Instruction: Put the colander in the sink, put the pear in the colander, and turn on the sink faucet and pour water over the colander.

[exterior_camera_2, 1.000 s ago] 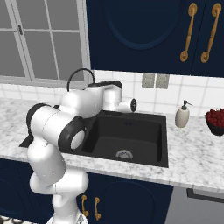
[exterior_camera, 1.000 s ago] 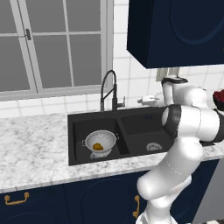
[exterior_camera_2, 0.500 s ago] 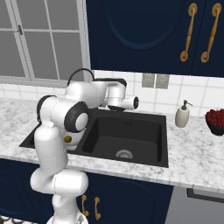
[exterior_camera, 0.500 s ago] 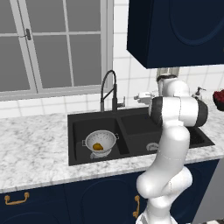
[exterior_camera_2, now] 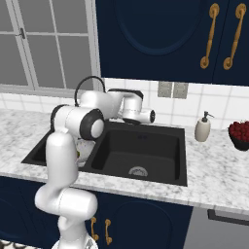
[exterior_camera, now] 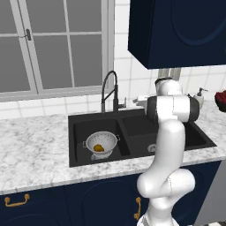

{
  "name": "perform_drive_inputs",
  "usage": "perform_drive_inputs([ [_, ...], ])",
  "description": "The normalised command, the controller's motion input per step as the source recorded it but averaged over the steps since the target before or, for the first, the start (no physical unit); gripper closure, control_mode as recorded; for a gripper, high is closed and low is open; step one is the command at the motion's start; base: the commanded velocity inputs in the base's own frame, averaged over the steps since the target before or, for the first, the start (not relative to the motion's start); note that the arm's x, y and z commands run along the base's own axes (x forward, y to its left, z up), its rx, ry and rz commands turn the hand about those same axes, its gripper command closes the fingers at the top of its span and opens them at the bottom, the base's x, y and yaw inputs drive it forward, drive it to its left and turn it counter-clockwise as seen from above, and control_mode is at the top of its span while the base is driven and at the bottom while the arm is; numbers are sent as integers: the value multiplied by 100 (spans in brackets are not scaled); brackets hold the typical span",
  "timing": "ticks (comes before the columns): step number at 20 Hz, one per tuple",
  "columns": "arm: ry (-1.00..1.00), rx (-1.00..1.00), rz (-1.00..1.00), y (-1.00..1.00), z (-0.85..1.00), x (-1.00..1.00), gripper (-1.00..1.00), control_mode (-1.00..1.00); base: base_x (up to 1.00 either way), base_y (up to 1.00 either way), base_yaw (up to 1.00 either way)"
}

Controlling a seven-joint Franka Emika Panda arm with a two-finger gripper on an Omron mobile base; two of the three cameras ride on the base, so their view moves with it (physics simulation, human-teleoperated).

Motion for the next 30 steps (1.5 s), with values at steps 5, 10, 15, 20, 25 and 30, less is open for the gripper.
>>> perform_drive_inputs([
  [5,0,0,0,22,-17,35,-100,-100,0,0,0],
  [10,2,0,0,7,-16,44,-100,-100,0,0,0],
  [15,3,0,0,0,-15,45,-100,-100,0,0,0],
  [20,3,0,0,0,-15,40,-100,-100,0,0,0],
  [25,2,0,0,0,-21,35,-100,-100,0,0,0],
  [30,3,0,0,0,-21,32,-100,-100,0,0,0],
])
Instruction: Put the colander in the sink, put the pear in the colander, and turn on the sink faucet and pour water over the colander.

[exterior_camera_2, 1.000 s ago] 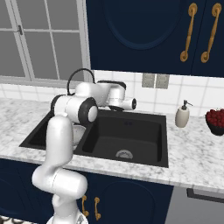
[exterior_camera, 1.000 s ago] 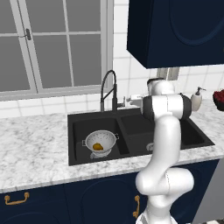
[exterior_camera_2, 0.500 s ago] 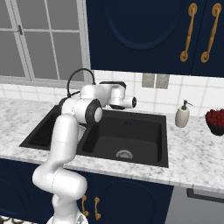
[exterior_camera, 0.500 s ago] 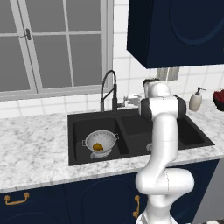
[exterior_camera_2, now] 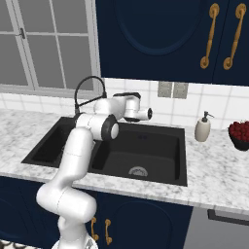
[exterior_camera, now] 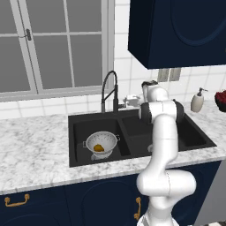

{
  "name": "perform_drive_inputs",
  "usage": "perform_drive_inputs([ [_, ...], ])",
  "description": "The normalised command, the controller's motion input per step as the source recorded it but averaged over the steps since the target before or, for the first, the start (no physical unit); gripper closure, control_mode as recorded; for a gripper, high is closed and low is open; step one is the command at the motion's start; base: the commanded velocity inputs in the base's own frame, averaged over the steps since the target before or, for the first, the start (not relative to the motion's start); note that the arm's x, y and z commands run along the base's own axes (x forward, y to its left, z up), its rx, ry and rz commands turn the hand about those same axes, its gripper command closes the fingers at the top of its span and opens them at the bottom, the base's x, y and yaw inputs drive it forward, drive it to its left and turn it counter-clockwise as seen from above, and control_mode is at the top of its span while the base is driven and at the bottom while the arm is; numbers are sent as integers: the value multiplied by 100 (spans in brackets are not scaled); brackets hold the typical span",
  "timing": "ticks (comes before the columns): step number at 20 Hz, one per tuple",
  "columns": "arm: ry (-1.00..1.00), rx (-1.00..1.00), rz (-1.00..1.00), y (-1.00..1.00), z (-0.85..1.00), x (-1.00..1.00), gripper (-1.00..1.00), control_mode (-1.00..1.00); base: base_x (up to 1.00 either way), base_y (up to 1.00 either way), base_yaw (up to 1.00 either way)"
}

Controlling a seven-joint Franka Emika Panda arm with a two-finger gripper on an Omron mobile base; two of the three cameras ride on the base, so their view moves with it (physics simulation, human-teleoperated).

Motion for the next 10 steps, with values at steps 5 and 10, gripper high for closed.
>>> perform_drive_inputs([
  [5,3,0,0,1,-16,38,-100,-100,0,0,0],
  [10,2,0,0,6,-12,37,-100,-100,0,0,0],
])
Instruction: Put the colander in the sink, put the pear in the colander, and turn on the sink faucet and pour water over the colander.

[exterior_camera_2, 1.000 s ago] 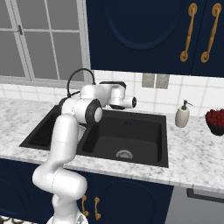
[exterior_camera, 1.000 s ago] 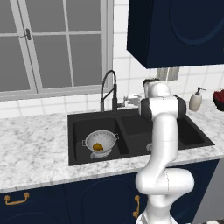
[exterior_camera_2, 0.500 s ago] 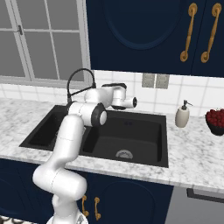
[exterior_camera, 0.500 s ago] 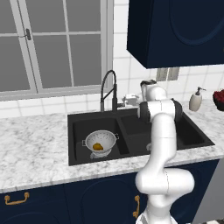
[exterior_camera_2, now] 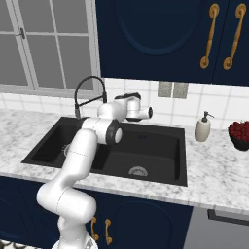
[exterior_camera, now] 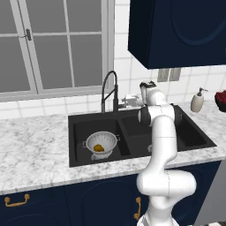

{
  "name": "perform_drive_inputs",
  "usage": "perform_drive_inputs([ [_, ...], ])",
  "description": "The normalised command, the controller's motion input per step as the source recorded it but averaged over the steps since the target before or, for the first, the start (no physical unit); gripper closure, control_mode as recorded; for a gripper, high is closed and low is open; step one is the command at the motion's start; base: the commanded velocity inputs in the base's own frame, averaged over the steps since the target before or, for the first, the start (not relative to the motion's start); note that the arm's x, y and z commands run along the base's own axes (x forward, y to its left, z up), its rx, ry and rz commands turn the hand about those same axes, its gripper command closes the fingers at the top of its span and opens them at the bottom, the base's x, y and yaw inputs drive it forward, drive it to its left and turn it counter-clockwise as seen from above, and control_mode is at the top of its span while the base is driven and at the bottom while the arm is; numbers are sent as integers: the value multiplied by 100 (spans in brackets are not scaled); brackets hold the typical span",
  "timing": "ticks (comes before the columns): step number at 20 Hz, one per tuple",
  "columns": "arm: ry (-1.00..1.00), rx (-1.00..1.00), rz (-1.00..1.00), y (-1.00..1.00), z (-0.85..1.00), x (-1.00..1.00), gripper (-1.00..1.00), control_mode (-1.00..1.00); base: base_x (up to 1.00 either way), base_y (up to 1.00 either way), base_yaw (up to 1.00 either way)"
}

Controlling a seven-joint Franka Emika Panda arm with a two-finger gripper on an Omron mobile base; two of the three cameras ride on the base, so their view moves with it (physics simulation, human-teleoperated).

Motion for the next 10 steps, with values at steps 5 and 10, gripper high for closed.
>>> perform_drive_inputs([
  [5,1,0,0,1,-15,35,-100,-100,0,0,0],
  [10,1,-1,0,0,-19,6,100,-100,0,0,0],
])
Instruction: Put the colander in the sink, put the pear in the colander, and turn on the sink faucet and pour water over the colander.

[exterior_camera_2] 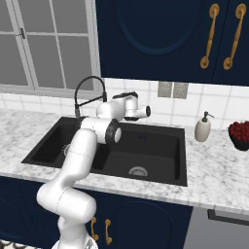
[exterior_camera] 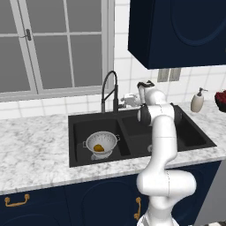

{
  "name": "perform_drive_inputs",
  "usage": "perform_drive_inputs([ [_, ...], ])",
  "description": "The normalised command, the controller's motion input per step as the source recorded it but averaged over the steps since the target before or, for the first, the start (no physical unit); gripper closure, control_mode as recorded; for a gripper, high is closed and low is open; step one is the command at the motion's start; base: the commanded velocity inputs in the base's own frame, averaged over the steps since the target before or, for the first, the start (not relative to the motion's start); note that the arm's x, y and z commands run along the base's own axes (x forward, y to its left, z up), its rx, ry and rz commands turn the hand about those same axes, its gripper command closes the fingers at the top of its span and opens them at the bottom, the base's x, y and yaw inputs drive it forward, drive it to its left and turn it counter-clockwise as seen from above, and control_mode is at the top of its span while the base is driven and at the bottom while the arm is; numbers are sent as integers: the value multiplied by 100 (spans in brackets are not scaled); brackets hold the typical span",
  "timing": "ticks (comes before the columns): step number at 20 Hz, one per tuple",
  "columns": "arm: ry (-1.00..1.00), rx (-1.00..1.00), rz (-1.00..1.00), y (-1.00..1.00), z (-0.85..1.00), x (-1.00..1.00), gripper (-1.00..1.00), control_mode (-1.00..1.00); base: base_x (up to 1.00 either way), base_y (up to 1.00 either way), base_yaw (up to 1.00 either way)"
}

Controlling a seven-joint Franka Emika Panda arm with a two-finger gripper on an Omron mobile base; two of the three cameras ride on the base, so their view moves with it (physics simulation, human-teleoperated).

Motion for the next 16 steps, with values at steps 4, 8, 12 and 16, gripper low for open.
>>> perform_drive_inputs([
  [4,0,0,0,-50,-11,0,100,-100,0,0,0],
  [8,0,0,0,-75,-8,0,100,-100,0,0,0],
  [12,0,0,-4,-96,-11,0,100,-100,0,0,0],
  [16,1,0,-8,-100,-14,0,100,-100,0,0,0],
])
